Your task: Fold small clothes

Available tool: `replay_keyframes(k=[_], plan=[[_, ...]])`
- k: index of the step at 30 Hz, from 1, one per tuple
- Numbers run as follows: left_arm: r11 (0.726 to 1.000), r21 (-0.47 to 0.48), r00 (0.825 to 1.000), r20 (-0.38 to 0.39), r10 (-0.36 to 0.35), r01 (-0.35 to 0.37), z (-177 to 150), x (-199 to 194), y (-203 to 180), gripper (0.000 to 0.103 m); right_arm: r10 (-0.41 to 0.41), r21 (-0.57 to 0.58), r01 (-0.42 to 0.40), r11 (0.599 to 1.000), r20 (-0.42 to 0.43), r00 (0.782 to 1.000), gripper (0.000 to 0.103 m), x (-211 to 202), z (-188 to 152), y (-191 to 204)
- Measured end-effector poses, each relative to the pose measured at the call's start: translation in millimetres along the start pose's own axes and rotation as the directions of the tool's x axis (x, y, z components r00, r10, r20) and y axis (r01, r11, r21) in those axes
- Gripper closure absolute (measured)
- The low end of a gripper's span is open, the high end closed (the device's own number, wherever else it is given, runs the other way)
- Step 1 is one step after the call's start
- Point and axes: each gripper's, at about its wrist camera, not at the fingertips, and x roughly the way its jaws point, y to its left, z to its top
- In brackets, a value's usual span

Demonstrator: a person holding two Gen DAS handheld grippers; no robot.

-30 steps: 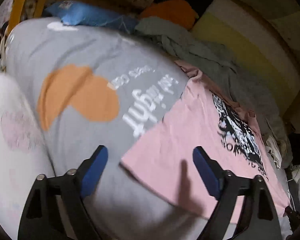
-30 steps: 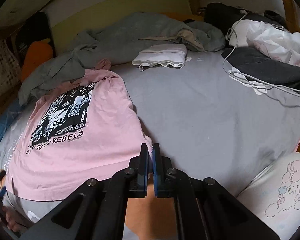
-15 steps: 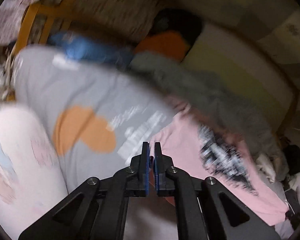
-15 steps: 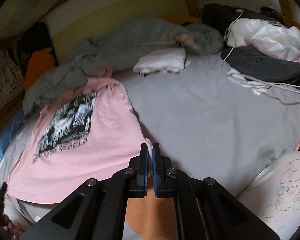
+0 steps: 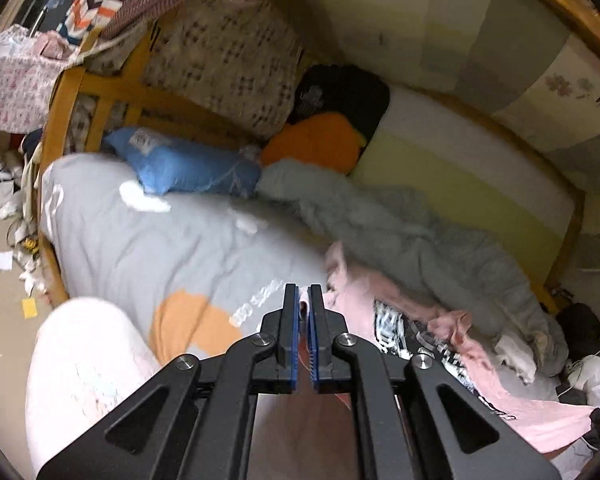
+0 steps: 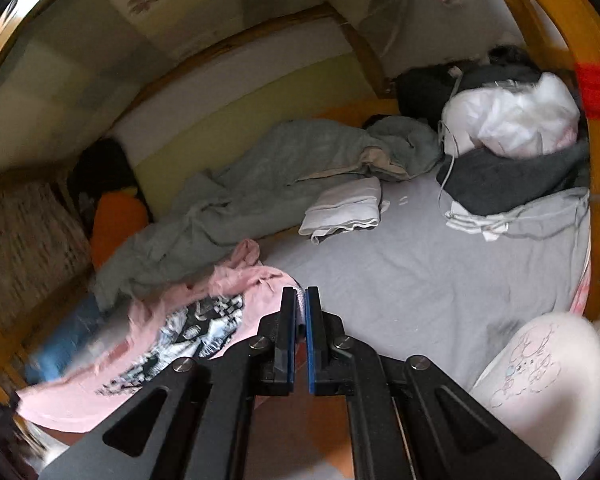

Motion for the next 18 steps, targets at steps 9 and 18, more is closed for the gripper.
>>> replay_keyframes(k=[9,18], plan=[[0.976,0.212,0.993,-0.098,0.07,-0.048,2,54,-26,0.099,-0.031,-0.145,0.019,0.989,-0.081,0.996,0.1,49,10,22],[0.976,0.212,0.988,-0.135,0.071,-0.041,10,90,-36,0.099,-0.039,-0.197,0.02,0.98,-0.091,0.995,0.1,80,13,31]])
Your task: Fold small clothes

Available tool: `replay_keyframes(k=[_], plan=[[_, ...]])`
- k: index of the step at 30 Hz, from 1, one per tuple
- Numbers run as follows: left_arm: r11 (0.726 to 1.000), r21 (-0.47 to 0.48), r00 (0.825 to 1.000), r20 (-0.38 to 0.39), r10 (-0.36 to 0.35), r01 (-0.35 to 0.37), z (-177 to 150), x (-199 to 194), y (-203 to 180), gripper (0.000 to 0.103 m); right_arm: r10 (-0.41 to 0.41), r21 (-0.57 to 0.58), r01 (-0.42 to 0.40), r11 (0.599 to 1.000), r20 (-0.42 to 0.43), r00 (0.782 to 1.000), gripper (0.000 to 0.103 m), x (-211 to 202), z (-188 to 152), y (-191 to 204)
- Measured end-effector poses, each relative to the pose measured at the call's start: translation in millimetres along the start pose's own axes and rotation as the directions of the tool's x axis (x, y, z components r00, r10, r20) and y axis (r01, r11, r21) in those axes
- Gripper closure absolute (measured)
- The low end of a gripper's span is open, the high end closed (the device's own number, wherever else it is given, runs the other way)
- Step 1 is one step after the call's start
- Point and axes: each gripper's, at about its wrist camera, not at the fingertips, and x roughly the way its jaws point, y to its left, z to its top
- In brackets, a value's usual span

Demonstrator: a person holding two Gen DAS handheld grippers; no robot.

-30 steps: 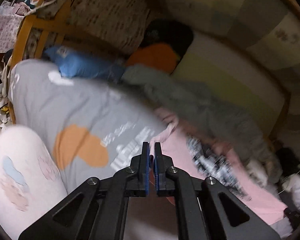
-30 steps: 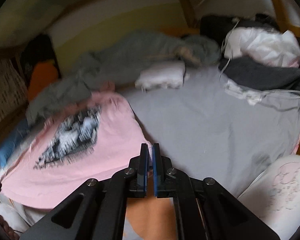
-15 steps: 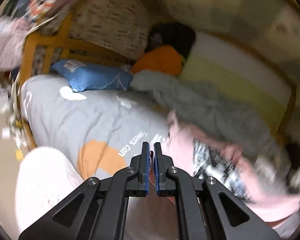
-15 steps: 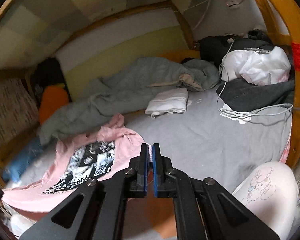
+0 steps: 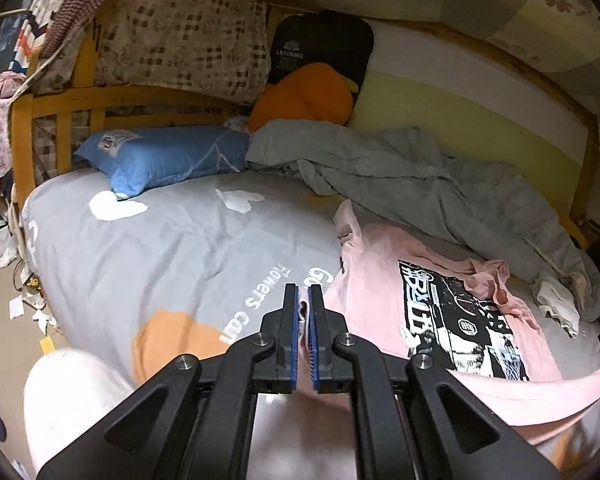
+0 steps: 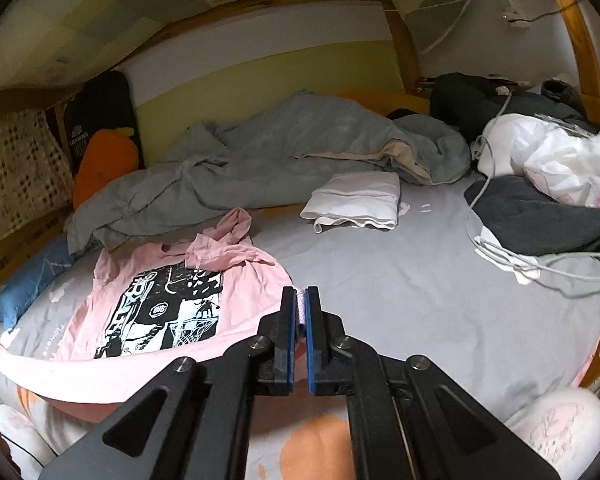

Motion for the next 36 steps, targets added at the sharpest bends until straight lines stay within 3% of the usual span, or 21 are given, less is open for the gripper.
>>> replay_keyframes(k=[4,10,16,21,26,28,32,36], plan=[[0.999,0.033,1.0,0.002,-0.015,0.015,32,39,-18,0.099,0.017,-0.032,-0.017,0.999,-0.015,1.0,0.1,33,26,9],[0.996,0.088,1.0,0.016,-0.024,0.022,99,111,-57,0.099,0.047,-0.027,-0.048,0.999,-0.009,0.999,0.1,105,97,29],[0.992,0.124,1.0,0.017,-0.02,0.017,132,140,-80,0.099,0.039,-0.069,-0.036,0.997,0.034,0.999,0.1,146,148,59],[0.99,0.128,0.988,-0.147,-0.038,0.057,107,162,-67,0.099,0.041,-0.094,-0.042,0.995,-0.019,0.999,0.1,161,134,60],[0.992,0.06,0.944,-0.317,-0.087,0.111,80,171,-39,0.099,0.048,-0.094,-0.059,0.994,-0.122,0.991,0.1,169,101,38],[0.991,0.069,0.939,-0.334,-0.085,0.114,73,167,-38,0.099,0.065,-0.074,-0.077,0.994,-0.15,0.986,0.1,169,95,29],[0.98,0.185,0.941,-0.338,-0.002,0.068,49,161,-47,0.099,0.06,-0.095,-0.078,0.992,-0.179,0.982,0.1,170,79,27],[0.983,0.17,0.941,-0.339,-0.01,0.071,39,156,-43,0.099,0.028,-0.136,-0.055,0.989,-0.194,0.981,0.1,172,59,28]])
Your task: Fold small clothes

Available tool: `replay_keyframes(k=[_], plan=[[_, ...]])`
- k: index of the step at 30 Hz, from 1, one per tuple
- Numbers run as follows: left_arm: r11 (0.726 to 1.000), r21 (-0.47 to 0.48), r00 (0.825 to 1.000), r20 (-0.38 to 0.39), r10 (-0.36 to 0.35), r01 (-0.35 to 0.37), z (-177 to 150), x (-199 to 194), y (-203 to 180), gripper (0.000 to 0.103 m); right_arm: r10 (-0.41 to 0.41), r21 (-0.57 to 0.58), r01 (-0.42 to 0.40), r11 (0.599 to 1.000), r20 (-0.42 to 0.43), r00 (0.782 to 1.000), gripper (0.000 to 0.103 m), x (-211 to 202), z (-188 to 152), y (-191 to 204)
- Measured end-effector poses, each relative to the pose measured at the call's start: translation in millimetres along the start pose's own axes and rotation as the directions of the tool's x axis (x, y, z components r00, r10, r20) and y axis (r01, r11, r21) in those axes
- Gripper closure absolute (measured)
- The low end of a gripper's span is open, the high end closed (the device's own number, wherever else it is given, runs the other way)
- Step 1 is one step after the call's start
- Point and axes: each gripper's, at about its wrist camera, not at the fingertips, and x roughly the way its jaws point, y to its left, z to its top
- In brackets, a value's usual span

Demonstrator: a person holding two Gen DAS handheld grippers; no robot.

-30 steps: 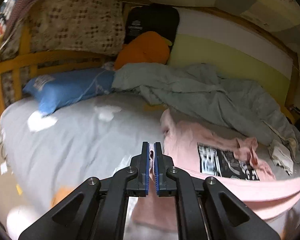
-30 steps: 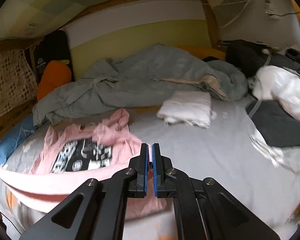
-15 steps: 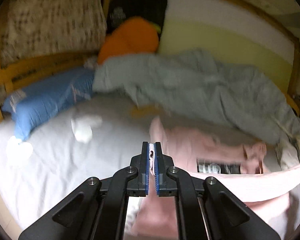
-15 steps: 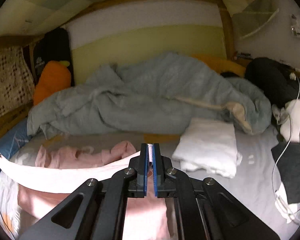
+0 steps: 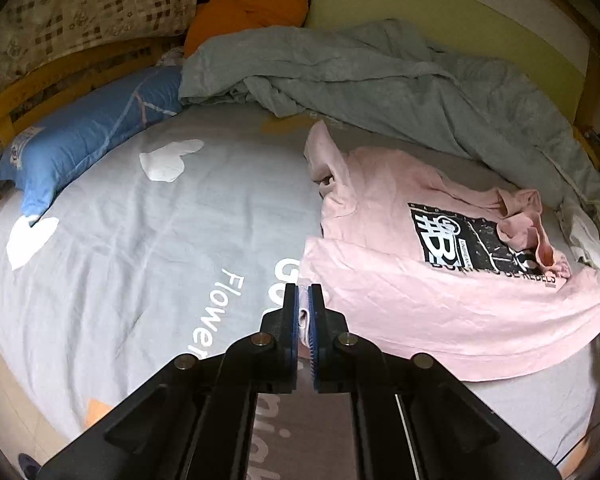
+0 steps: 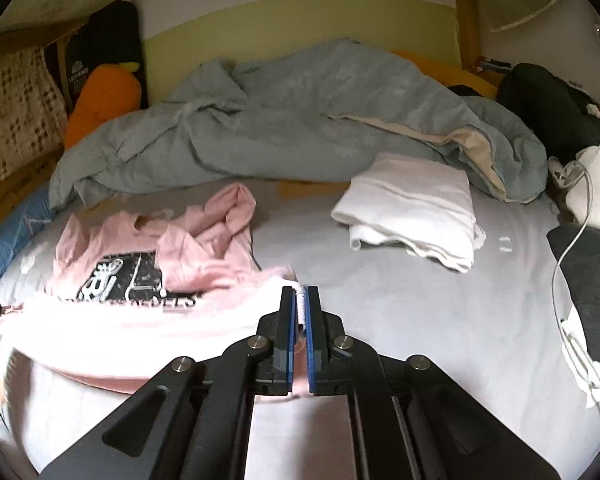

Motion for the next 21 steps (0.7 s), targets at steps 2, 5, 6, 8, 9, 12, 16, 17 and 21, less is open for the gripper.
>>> replay_keyframes(k=[2,5,6,8,9,12,16,17,21], plan=[[1.0,-0.015,0.999,0.034,-0.011,0.012,3,-10,3,0.099,0.002,0.007,-0.002,1.0,0.004,1.0,0.1,-4,-1,-1],[1.0,-0.022,0.992,0.126,-0.017,0.02,7,-40,6,0.099,0.007,0.009,-0.007,1.0,0.042,0.999,0.1,-21,3,-1],[1.0,-0.022,0.988,0.154,-0.014,0.017,7,-52,5,0.099,0.012,0.015,-0.013,1.0,0.06,0.998,0.1,-30,4,-1],[0.999,-0.039,0.973,0.23,-0.022,0.032,-2,-86,7,0.099,0.03,0.036,-0.034,0.999,0.101,0.994,0.1,-56,3,-3],[0.998,-0.047,0.964,0.264,-0.03,0.044,-8,-103,11,0.099,0.042,0.051,-0.049,0.997,0.132,0.99,0.1,-75,-1,-5],[0.997,-0.056,0.934,0.357,-0.027,0.05,-30,-156,18,0.099,0.048,0.053,-0.061,0.997,0.228,0.973,0.1,-133,-17,-6],[0.997,-0.074,0.882,0.468,0.06,-0.028,-60,-208,19,0.099,0.035,0.035,-0.05,0.998,0.336,0.941,0.1,-200,-40,-5],[0.994,-0.083,0.871,0.48,0.107,-0.077,-68,-215,16,0.099,0.034,0.038,-0.051,0.998,0.353,0.935,0.1,-215,-47,-5],[0.985,-0.099,0.872,0.457,0.173,-0.143,-81,-211,13,0.099,0.012,0.079,-0.041,0.996,0.332,0.943,0.1,-234,-68,-8]])
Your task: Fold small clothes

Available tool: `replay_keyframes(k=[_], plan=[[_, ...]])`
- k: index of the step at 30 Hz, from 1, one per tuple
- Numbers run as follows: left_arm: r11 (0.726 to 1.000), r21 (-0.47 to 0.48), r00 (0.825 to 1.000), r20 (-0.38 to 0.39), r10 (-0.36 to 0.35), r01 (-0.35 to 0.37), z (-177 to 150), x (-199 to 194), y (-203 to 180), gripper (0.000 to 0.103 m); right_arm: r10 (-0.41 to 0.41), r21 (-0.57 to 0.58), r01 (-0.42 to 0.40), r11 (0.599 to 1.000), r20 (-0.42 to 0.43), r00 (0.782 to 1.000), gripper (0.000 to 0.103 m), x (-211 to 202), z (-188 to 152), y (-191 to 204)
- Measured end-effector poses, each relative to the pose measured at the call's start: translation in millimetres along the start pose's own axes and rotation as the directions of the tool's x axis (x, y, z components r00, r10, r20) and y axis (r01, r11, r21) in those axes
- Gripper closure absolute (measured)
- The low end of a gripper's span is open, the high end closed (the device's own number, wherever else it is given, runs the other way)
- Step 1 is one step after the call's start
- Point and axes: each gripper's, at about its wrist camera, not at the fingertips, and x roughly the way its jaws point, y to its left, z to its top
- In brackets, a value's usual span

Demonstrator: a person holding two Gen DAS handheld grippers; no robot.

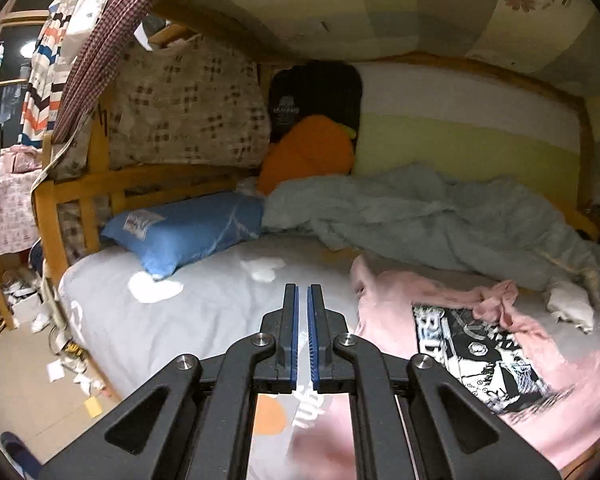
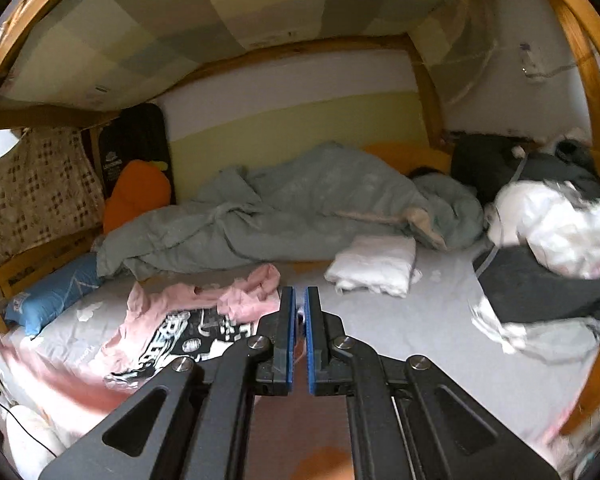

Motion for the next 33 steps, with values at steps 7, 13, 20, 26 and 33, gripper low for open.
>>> replay_keyframes(k=[7,13,20,26,33], plan=[[0.999,-0.004,0.977,-0.206,-0.051,0.052,-29,67,-15,0.1,-0.096,-0.041,0.09,0.995,-0.172,0.98,0.1,62,-19,-6],[0.988,0.044,0.959,-0.248,-0.136,0.151,-61,74,-35,0.1,-0.063,-0.042,0.055,0.998,-0.233,0.971,0.1,92,-36,-10],[0.969,0.113,0.946,-0.268,-0.182,0.218,-49,105,-62,0.075,-0.019,-0.071,-0.003,0.997,-0.31,0.951,0.068,121,-37,-1],[0.958,0.132,0.922,-0.332,-0.199,0.254,-19,192,-84,0.064,0.036,-0.215,-0.119,0.969,-0.357,0.933,0.061,178,-19,41],[0.969,0.11,0.91,-0.379,-0.166,0.223,-9,296,-103,0.064,0.096,-0.373,-0.314,0.873,-0.501,0.86,0.06,289,-26,133]])
